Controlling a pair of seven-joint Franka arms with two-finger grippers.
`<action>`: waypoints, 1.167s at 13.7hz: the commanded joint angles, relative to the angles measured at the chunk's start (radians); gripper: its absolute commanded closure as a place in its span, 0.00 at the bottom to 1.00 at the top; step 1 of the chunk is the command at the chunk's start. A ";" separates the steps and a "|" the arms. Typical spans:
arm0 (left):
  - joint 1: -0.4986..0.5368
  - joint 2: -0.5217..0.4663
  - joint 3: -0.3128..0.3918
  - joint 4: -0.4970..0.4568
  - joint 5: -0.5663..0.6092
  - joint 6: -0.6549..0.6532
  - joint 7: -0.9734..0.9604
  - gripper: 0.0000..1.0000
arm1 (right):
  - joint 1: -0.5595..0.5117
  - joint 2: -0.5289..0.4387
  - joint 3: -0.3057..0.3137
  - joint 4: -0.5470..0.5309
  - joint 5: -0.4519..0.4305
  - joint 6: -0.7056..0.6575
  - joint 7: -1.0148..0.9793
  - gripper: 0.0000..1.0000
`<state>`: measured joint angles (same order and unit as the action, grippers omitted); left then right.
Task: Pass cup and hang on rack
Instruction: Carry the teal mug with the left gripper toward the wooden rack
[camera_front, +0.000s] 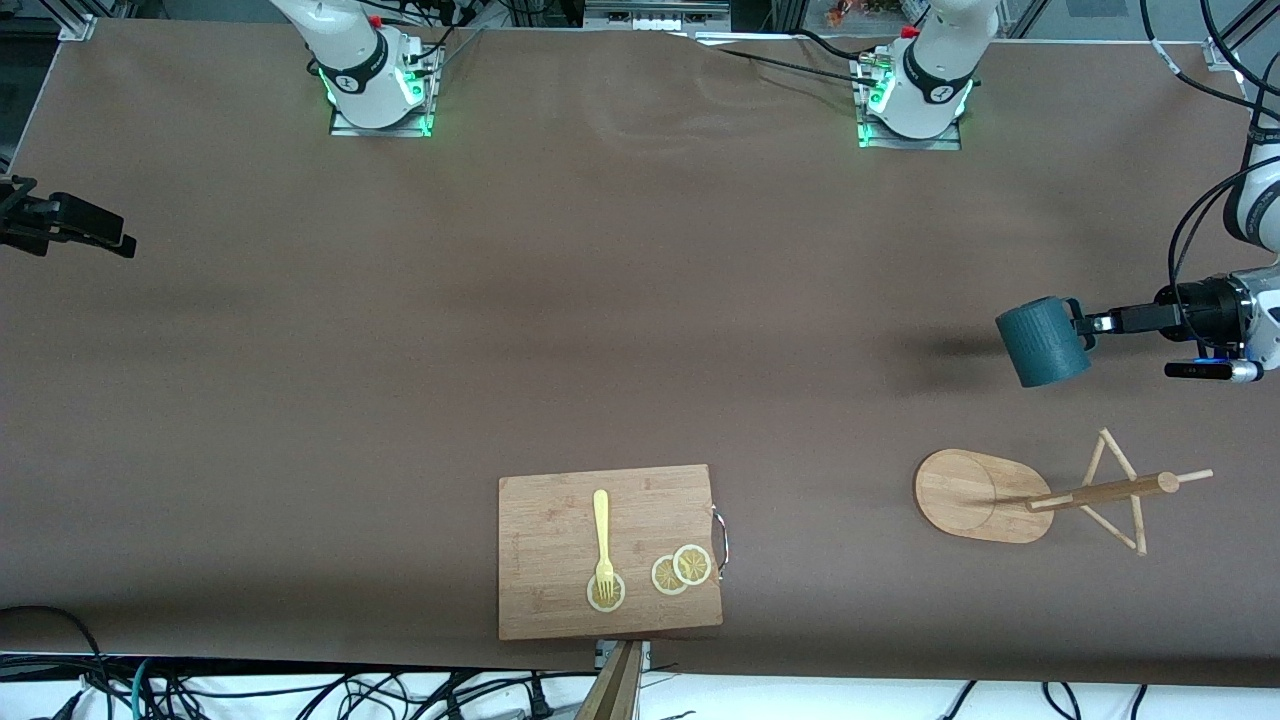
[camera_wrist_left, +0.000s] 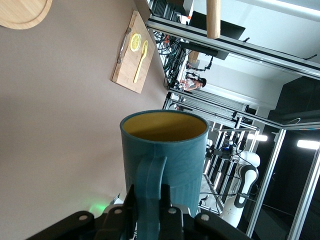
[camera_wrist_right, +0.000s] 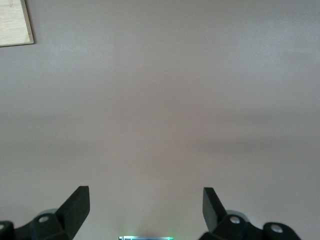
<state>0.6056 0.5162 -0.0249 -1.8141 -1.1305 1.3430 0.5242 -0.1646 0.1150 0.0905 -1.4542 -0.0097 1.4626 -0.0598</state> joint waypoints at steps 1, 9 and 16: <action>0.010 0.013 -0.009 0.030 0.026 -0.035 -0.021 1.00 | -0.006 0.014 0.003 0.029 -0.007 -0.007 -0.014 0.00; 0.008 0.012 -0.009 0.033 0.031 -0.048 -0.053 1.00 | -0.006 0.014 0.003 0.029 -0.007 -0.007 -0.014 0.00; 0.013 0.044 -0.010 0.139 0.070 -0.053 -0.125 1.00 | -0.006 0.015 0.003 0.029 -0.007 -0.007 -0.014 0.00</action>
<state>0.6076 0.5216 -0.0255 -1.7756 -1.1024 1.3173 0.4464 -0.1646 0.1162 0.0905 -1.4538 -0.0097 1.4630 -0.0599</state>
